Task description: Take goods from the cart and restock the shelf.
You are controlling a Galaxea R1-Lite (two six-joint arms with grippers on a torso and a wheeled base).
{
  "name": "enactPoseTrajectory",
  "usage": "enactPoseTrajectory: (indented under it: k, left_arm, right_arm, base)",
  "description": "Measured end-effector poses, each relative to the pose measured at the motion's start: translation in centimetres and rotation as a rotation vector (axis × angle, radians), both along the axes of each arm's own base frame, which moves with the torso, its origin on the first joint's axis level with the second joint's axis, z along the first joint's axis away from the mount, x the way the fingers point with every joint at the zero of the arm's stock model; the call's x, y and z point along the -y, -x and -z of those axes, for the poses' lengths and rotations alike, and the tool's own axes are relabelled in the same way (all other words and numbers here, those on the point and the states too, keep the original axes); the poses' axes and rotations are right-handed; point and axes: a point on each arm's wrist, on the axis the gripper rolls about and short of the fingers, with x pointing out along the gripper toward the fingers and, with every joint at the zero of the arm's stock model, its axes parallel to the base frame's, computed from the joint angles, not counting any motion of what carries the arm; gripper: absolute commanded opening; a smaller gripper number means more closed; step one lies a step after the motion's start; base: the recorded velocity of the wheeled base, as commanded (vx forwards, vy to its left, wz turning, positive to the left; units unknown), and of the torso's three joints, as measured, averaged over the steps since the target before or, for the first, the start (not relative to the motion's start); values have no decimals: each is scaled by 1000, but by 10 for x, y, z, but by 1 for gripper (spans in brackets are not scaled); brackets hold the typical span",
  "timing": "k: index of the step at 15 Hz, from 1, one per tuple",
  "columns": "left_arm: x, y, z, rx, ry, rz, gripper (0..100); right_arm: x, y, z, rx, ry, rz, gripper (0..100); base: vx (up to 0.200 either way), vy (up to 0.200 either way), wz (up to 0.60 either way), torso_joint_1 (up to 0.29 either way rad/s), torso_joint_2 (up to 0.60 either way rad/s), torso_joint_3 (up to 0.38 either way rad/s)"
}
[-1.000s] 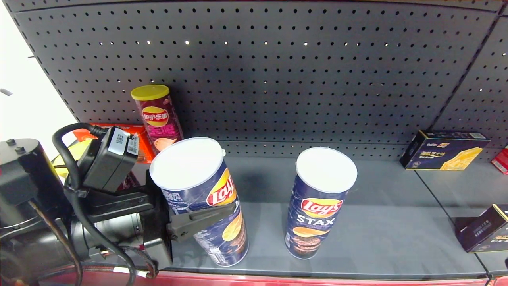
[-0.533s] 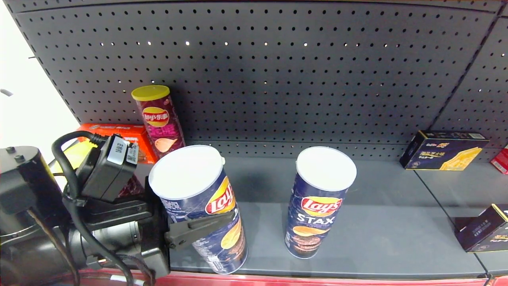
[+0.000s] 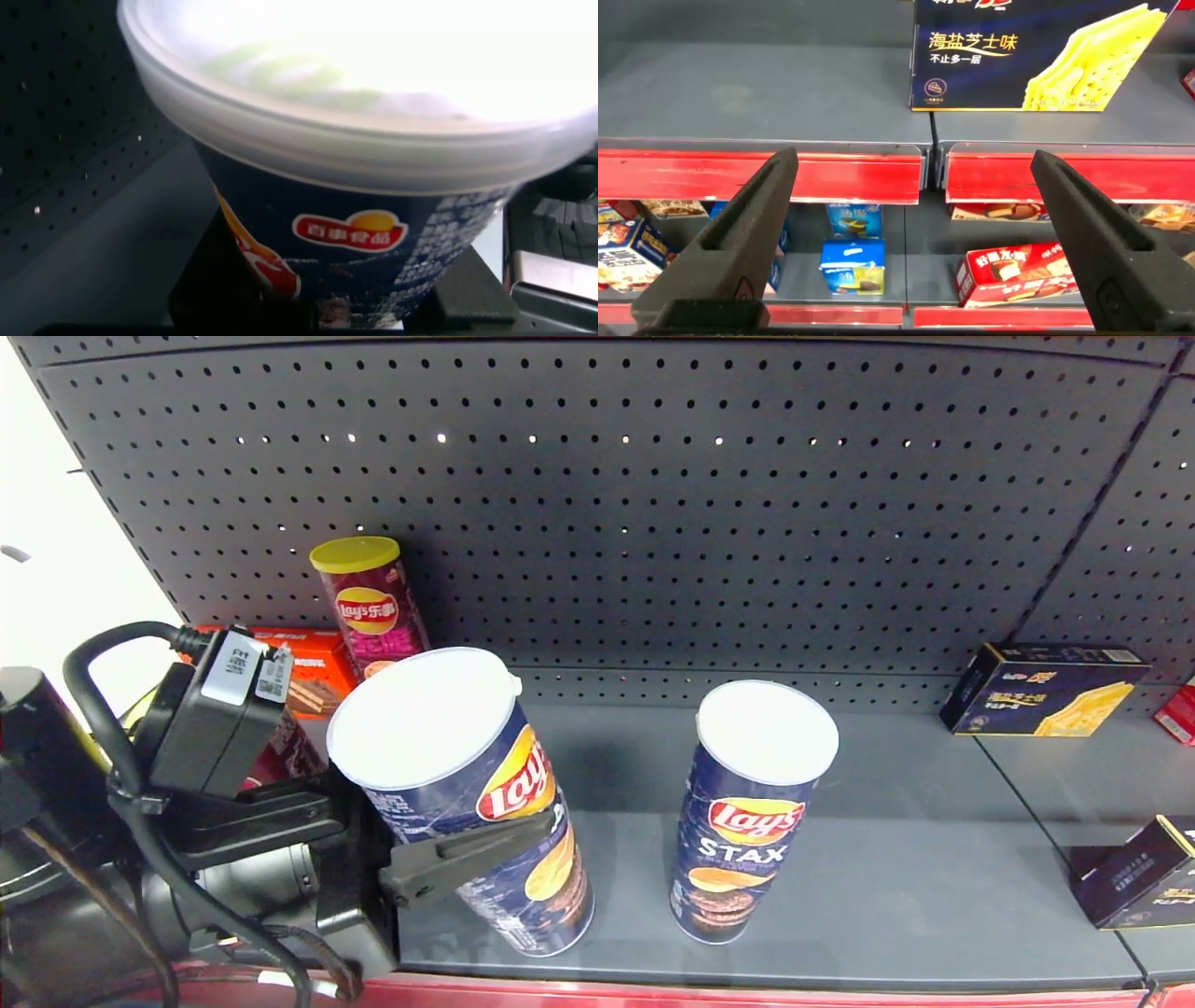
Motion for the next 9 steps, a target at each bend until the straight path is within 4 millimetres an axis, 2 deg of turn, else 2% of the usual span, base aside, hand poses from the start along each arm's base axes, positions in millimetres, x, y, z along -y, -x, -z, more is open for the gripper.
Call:
enactPoseTrajectory:
  k: [6,9]
  left_arm:
    - [7,1,-12,12,28,17,0]
    - [10,-8,-25,23,62,-41,0]
  right_arm:
    - [0,0,0,0,0,0,100]
    - [0,0,0,0,0,0,100]
  base:
    - [0,0,0,0,0,0]
    - [0,0,0,0,0,0]
